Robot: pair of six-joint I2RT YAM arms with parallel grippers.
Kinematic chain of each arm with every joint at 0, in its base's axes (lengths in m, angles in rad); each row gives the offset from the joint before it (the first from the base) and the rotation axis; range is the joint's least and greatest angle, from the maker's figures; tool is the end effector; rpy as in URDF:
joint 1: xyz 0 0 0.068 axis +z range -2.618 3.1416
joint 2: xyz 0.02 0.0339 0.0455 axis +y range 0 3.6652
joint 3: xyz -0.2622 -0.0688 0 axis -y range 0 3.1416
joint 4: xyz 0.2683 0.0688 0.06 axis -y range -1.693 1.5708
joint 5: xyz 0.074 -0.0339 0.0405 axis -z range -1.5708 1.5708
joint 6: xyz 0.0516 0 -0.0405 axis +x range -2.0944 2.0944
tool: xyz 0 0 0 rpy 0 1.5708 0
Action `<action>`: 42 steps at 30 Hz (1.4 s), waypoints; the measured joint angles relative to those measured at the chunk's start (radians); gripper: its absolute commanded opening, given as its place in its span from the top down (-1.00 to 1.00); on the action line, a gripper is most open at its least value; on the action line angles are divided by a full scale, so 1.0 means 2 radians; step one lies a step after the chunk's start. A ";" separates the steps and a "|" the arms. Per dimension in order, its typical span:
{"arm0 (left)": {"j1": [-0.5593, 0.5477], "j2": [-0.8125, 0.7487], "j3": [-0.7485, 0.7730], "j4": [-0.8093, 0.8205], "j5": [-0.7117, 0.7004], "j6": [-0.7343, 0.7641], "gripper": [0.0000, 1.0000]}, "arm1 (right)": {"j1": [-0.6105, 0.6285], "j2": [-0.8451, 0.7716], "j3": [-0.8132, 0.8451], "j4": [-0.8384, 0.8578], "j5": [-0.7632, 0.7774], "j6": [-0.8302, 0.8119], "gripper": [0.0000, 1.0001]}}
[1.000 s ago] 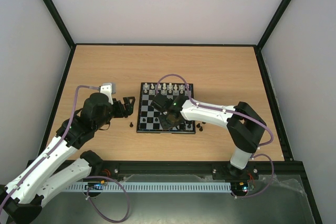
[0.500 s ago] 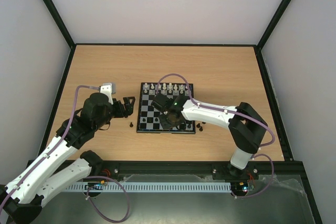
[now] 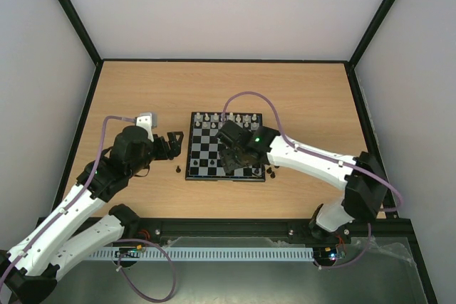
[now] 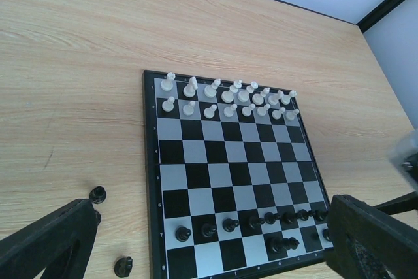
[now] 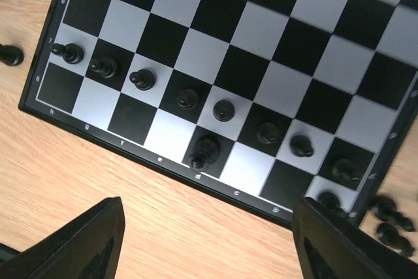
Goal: Set up the chess pieces on the board
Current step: Pick up the chess piece at the center of the board.
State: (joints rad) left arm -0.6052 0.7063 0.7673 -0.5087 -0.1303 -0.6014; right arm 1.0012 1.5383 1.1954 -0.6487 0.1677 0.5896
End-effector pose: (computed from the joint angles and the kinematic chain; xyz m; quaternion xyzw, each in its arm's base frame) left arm 0.1662 -0.1068 0.3057 -0.0331 0.8447 -0.2561 0.4688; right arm 0.1975 0.2924 0.2374 -0.1717 0.9397 0.1470 0.2565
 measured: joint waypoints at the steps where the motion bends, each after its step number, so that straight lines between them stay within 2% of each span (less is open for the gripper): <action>1: 0.000 0.000 0.000 -0.001 0.000 -0.001 -0.99 | 0.000 -0.008 0.000 -0.004 0.005 0.001 -0.74; 2: 0.000 -0.001 0.000 -0.002 0.000 -0.002 -0.99 | 0.000 -0.015 -0.002 -0.005 0.010 0.001 -0.94; 3: 0.000 -0.001 0.000 -0.004 0.000 -0.004 -0.99 | 0.000 -0.023 -0.005 -0.006 0.014 0.004 -0.98; 15: 0.000 -0.002 0.000 -0.013 0.010 -0.009 -0.99 | -0.001 -0.108 -0.090 -0.022 0.055 0.030 -1.00; 18: 0.000 0.000 0.000 -0.013 0.013 -0.011 -0.99 | -0.013 -0.120 -0.105 -0.020 0.057 0.035 -0.84; 23: 0.000 0.001 0.000 -0.011 0.014 -0.015 -0.99 | -0.066 -0.133 -0.137 -0.013 0.051 0.033 -0.66; 28: 0.000 0.005 0.000 -0.008 0.017 -0.015 -0.99 | -0.098 -0.133 -0.142 -0.010 0.050 0.031 -0.64; 42: 0.000 0.019 -0.002 0.001 0.011 -0.018 -0.99 | -0.107 -0.118 -0.134 0.011 0.049 0.013 -0.67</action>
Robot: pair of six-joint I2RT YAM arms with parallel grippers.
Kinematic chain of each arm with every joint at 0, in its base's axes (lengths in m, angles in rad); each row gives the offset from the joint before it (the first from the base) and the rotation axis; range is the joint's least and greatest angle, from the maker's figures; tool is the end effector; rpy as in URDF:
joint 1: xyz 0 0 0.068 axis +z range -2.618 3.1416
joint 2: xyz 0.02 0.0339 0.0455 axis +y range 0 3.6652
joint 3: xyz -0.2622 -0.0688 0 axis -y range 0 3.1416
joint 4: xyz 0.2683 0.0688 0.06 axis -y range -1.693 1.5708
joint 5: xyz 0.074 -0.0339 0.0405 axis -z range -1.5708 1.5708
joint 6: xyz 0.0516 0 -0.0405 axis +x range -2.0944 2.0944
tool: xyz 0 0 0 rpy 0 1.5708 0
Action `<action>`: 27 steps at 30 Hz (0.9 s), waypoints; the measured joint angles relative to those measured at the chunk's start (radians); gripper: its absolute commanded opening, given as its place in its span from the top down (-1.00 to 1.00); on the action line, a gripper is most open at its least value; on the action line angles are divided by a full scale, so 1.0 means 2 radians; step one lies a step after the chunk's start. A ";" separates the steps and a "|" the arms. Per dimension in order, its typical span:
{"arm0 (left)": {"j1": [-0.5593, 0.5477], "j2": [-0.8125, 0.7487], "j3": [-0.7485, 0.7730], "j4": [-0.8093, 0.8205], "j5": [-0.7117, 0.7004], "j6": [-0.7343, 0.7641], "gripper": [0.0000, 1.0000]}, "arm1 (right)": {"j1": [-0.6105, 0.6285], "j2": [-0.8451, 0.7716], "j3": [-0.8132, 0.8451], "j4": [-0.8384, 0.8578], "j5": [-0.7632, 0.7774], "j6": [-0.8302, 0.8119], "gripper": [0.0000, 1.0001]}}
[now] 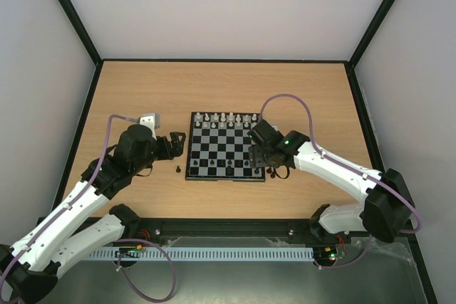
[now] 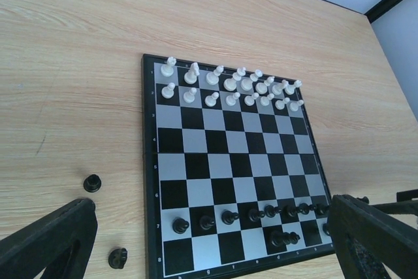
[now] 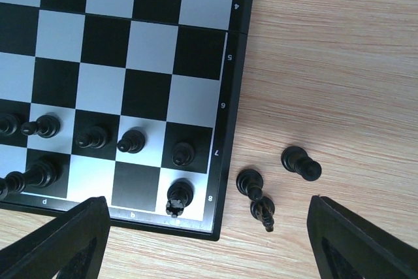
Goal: Set up the chess pieces on the board
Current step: Pick up the chess piece at the center of the board.
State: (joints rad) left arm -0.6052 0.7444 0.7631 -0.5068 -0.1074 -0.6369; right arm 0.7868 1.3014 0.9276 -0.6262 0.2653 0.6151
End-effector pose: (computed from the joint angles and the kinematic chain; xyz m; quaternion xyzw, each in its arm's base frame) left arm 0.1717 -0.1121 0.2974 -0.0412 0.8552 -0.2620 0.4452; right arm 0.2135 0.1949 0.2200 -0.0445 0.9508 0.0830 0.2951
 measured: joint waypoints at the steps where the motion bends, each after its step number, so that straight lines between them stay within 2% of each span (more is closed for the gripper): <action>1: 0.000 0.000 -0.002 0.001 -0.002 0.000 -0.99 | 0.000 0.001 0.001 0.001 -0.001 -0.002 -0.68; 6: 0.001 0.018 -0.010 0.003 -0.021 -0.010 -0.99 | -0.001 0.001 0.001 0.004 -0.008 -0.007 -0.67; 19: 0.025 0.132 -0.047 0.014 -0.070 -0.042 -0.97 | -0.001 -0.011 0.000 0.014 -0.037 -0.030 -0.67; 22: 0.033 0.165 -0.046 0.014 -0.070 -0.043 -0.82 | -0.001 -0.013 0.000 0.020 -0.049 -0.039 -0.67; 27: 0.047 0.229 -0.031 0.011 -0.059 -0.031 -0.44 | -0.001 -0.022 -0.003 0.032 -0.071 -0.050 -0.67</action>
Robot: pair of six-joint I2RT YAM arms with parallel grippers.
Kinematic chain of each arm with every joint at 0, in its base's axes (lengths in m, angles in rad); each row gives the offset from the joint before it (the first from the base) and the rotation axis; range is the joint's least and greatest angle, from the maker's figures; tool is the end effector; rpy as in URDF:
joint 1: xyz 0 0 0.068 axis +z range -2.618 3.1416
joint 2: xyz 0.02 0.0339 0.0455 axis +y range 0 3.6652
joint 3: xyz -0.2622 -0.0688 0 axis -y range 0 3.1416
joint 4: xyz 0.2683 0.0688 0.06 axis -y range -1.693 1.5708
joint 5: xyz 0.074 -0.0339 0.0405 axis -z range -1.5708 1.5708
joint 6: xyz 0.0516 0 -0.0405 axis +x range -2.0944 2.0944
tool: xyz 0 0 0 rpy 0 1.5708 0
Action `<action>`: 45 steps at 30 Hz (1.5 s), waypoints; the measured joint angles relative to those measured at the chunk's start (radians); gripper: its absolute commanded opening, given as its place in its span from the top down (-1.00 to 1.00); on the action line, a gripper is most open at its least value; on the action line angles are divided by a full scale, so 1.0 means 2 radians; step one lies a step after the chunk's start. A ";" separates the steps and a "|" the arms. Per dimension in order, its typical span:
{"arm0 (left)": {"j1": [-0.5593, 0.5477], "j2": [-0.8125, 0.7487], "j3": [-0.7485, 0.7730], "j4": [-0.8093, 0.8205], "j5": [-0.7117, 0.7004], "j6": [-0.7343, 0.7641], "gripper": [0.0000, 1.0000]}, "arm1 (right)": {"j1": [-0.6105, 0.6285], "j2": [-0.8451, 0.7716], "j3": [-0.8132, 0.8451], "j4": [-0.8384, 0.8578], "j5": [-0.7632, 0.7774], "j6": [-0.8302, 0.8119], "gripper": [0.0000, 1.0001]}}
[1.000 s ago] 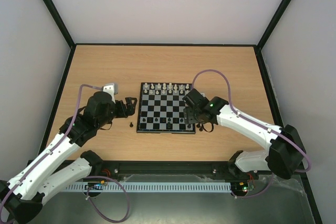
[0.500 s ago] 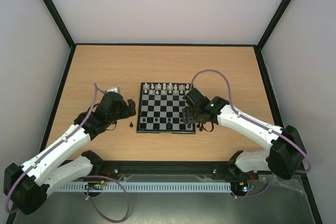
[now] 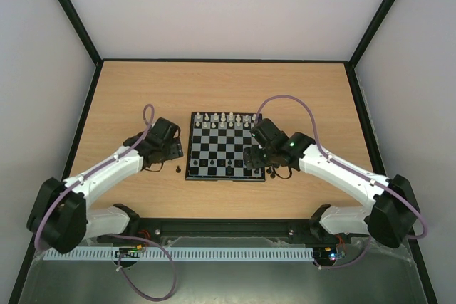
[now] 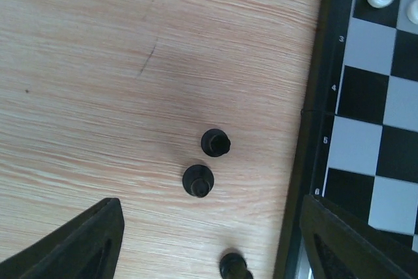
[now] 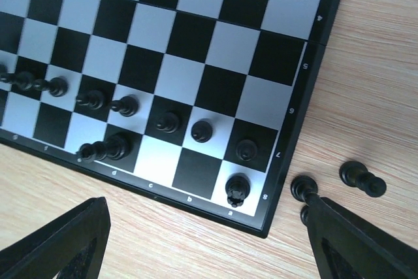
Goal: Set up the chess pieces on the board
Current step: Pick up the chess piece at the center of the board.
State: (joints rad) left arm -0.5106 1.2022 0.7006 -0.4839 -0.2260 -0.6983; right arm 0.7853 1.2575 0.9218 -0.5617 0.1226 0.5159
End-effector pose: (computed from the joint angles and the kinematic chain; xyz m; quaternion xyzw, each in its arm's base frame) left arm 0.2310 -0.1161 0.1781 -0.1215 0.9441 -0.0741 0.2972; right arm 0.2098 0.2008 0.2333 -0.1065 0.9363 0.1537 0.2974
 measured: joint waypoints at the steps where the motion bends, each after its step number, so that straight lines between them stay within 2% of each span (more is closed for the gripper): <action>1: 0.003 0.011 0.005 0.000 0.003 0.004 -0.36 | 0.000 -0.004 -0.001 0.001 -0.004 -0.001 -0.67; 7: 0.008 0.053 0.020 0.005 0.016 0.020 0.09 | 0.000 -0.032 -0.009 0.008 -0.021 -0.007 -0.66; 9: 0.008 0.064 0.020 0.005 0.020 0.022 0.18 | 0.000 -0.034 -0.009 0.008 -0.025 -0.008 -0.66; 16: 0.012 0.075 0.019 0.009 0.023 0.022 0.27 | 0.000 -0.034 -0.012 0.012 -0.038 -0.010 -0.67; 19: 0.019 0.076 0.017 0.018 0.023 0.022 0.38 | 0.000 -0.034 -0.014 0.013 -0.041 -0.010 -0.66; 40: 0.031 0.109 0.000 0.047 0.029 0.031 0.53 | 0.000 -0.033 -0.016 0.016 -0.044 -0.010 -0.65; 45: 0.031 0.109 -0.004 0.047 0.029 0.028 0.69 | 0.000 -0.033 -0.017 0.018 -0.044 -0.010 -0.65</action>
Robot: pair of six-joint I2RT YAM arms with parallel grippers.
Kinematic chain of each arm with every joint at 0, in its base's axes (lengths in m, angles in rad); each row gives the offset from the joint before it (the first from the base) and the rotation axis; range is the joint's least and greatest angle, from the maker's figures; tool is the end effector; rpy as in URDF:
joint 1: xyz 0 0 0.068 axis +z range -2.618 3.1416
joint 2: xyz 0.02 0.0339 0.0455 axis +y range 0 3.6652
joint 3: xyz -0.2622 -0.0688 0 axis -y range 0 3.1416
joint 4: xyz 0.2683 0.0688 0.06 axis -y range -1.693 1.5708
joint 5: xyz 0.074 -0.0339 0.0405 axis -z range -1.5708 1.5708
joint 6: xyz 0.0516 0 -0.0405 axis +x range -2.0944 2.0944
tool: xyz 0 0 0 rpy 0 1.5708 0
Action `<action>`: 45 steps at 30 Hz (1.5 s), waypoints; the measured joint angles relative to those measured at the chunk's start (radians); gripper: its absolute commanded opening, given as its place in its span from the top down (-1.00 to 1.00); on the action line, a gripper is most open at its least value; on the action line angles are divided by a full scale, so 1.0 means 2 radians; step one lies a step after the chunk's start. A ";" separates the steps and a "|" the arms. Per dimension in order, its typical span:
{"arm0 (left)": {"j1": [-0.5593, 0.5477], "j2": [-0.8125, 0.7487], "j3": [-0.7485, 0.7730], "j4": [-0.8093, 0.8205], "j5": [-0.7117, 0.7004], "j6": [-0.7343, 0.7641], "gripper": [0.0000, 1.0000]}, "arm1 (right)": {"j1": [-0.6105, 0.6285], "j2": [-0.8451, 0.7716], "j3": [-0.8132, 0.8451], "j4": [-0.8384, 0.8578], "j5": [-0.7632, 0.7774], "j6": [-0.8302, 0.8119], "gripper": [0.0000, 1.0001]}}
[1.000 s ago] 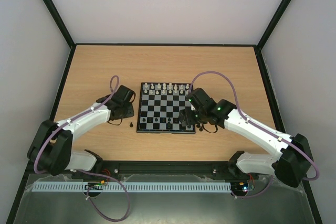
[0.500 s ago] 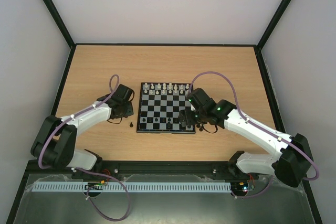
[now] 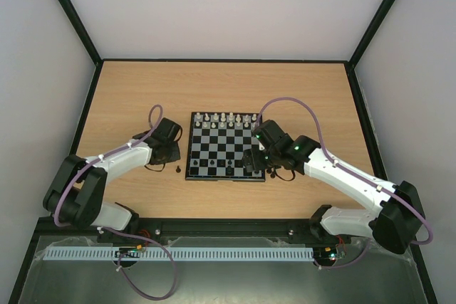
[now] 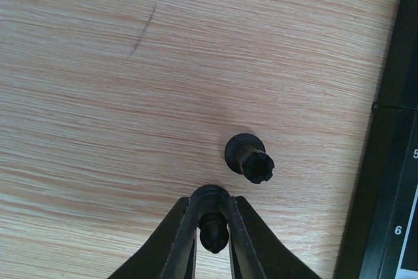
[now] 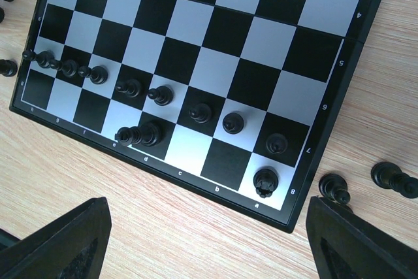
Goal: Set up the chess pieces on the board
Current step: Pick up the chess piece at the center of the board, then place the chess piece on the chessboard.
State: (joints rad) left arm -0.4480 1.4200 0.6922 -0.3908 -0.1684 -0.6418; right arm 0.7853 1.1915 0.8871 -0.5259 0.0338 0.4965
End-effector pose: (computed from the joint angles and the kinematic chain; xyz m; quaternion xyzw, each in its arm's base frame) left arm 0.2520 -0.1115 0.1267 -0.1127 0.9647 -0.0457 0.2335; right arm 0.2004 0.1979 0.2412 -0.1281 0.9233 0.2037 0.2994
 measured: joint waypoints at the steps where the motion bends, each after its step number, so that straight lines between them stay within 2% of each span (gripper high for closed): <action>1: 0.000 0.000 0.000 0.000 0.000 0.000 0.70 | 0.000 0.000 0.000 0.000 0.000 0.000 -0.65; 9: 0.000 0.000 0.000 0.000 -0.005 0.000 0.93 | 0.000 0.000 0.000 0.000 0.000 0.000 -0.65; 17: -0.014 -0.035 0.008 -0.038 -0.013 -0.003 0.95 | 0.000 0.000 0.000 0.000 0.000 0.000 -0.64; 28: -0.118 -0.066 0.135 -0.138 -0.027 -0.019 0.93 | 0.000 0.000 0.000 0.001 0.000 0.000 -0.64; 33: -0.167 -0.063 0.158 -0.164 -0.025 -0.028 0.92 | 0.000 0.000 0.000 0.000 0.009 0.000 -0.66; 40: -0.225 -0.013 0.175 -0.171 -0.027 -0.044 0.91 | 0.000 -0.006 0.000 0.000 0.029 0.002 -0.66; 45: -0.243 0.026 0.192 -0.166 -0.026 -0.046 0.90 | 0.000 -0.022 0.000 0.000 0.042 0.004 -0.66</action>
State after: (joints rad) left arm -0.9344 1.4723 1.0771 -0.7235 -0.2199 -0.7330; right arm 0.7853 1.1484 0.8871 -0.5266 0.1173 0.5049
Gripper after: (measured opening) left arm 0.103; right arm 0.830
